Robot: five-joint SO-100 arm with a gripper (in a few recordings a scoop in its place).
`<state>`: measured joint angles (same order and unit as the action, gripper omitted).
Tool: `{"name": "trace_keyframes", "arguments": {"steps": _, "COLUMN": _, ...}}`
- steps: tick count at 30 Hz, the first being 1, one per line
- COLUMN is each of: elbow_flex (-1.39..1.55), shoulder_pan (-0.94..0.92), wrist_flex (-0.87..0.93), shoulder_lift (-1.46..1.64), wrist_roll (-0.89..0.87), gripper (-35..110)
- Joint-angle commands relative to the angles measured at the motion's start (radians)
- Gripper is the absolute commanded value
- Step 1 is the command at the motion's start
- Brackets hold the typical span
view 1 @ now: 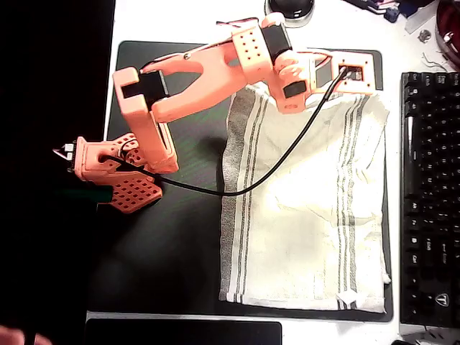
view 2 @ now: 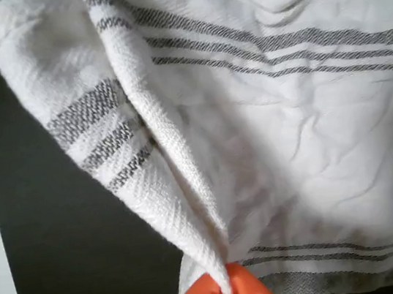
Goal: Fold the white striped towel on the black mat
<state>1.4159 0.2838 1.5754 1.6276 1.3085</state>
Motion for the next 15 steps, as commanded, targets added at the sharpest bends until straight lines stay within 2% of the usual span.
{"name": "trace_keyframes", "arguments": {"steps": 1, "elbow_flex": -0.035, "shoulder_pan": -0.077, "wrist_flex": 0.028, "shoulder_lift": 0.083, "wrist_roll": 0.064, "gripper": 0}}
{"name": "trace_keyframes", "arguments": {"steps": 15, "elbow_flex": -0.06, "shoulder_pan": -0.549, "wrist_flex": -0.038, "shoulder_lift": 0.124, "wrist_roll": 0.356, "gripper": 0}}
